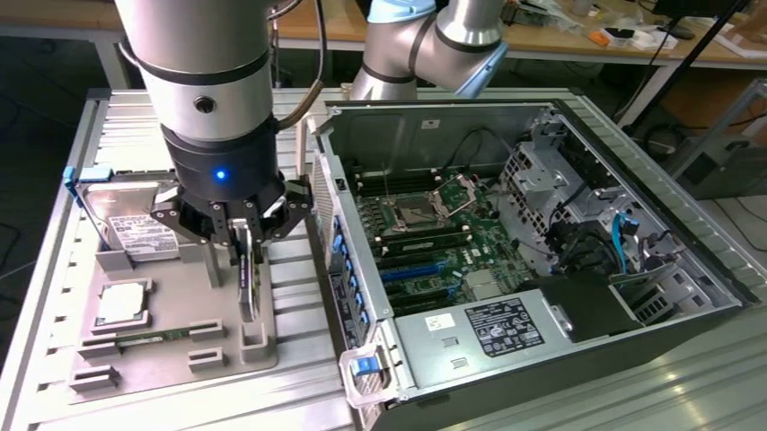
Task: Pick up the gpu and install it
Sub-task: 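Pick up the gpu and move the gpu toward the slot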
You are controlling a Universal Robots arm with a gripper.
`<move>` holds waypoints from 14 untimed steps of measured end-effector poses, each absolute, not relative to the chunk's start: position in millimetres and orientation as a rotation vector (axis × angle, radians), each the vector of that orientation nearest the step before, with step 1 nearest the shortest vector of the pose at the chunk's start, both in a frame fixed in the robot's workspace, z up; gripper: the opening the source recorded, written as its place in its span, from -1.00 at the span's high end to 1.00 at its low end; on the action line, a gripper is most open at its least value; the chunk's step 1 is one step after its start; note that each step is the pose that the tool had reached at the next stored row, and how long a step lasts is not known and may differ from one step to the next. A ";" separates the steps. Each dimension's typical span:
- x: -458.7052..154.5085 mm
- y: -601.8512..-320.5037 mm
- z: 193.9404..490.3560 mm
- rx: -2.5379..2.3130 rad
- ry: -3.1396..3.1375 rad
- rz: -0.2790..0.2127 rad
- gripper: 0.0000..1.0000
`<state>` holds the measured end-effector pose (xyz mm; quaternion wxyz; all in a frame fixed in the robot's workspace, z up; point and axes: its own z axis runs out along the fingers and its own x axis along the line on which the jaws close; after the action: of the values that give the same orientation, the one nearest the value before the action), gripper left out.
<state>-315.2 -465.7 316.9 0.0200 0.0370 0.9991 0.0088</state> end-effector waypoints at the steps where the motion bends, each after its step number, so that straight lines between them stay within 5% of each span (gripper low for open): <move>1: -315.2 -465.7 317.7 0.115 3.099 0.027 0.47; 14: -315.2 -465.7 321.7 0.115 3.099 0.024 0.47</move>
<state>-315.2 -465.7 321.7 0.0200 0.0370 0.9991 0.0077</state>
